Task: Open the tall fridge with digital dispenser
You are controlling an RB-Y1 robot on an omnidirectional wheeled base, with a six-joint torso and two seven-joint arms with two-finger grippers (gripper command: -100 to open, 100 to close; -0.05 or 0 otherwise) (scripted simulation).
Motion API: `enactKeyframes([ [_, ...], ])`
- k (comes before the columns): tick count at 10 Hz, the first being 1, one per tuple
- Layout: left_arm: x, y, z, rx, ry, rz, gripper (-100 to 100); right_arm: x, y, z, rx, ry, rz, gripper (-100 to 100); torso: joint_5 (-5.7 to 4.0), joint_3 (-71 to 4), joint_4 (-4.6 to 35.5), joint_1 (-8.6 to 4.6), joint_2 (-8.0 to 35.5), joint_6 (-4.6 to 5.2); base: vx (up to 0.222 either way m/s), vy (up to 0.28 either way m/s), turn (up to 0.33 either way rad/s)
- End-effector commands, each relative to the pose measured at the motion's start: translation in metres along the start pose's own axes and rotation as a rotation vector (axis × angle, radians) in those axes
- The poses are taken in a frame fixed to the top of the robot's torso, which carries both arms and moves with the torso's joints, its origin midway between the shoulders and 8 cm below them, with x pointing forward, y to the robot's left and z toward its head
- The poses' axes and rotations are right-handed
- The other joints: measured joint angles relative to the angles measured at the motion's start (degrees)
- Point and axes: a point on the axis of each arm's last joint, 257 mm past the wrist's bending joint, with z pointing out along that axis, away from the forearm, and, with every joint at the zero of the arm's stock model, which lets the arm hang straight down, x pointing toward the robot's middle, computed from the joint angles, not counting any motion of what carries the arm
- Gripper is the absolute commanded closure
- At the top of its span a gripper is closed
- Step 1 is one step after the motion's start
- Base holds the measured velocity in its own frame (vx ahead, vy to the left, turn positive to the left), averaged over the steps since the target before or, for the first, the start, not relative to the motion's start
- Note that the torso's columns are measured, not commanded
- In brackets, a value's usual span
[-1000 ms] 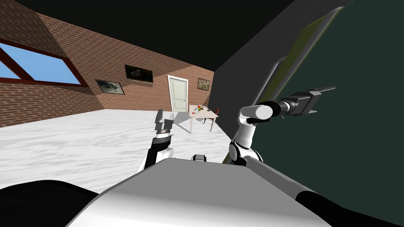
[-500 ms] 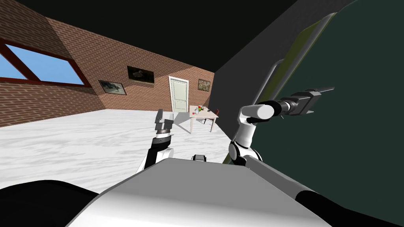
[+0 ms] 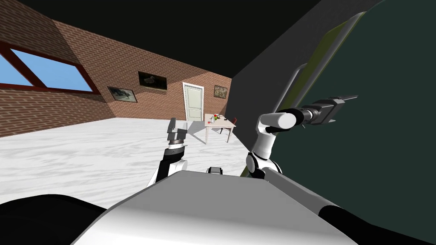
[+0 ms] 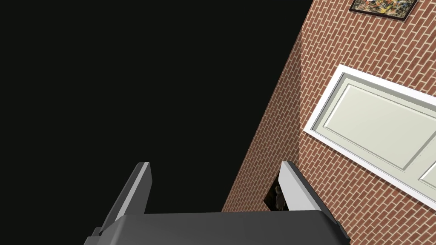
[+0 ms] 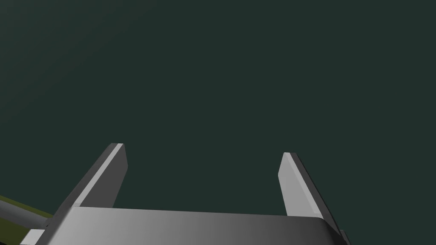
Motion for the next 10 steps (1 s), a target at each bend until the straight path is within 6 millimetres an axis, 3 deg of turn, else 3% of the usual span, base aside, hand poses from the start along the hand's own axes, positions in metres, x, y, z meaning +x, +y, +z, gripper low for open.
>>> enactKeyframes([
  [1, 0.0, 0.0, 0.0, 0.0, 0.0, 0.0, 0, -0.02, 0.01, -0.004, -0.025, -0.053, -0.008, -100, 0.0, -0.1, 0.0, -0.02, -0.1, -0.05, -0.002, -0.001, 0.066],
  [10, 0.0, 0.0, 0.0, 0.0, 0.0, 0.0, 0, -0.034, 0.019, -0.014, -0.086, -0.111, 0.036, -100, 0.1, 0.1, 0.1, 0.08, 0.2, 0.14, 0.001, -0.002, 0.018],
])
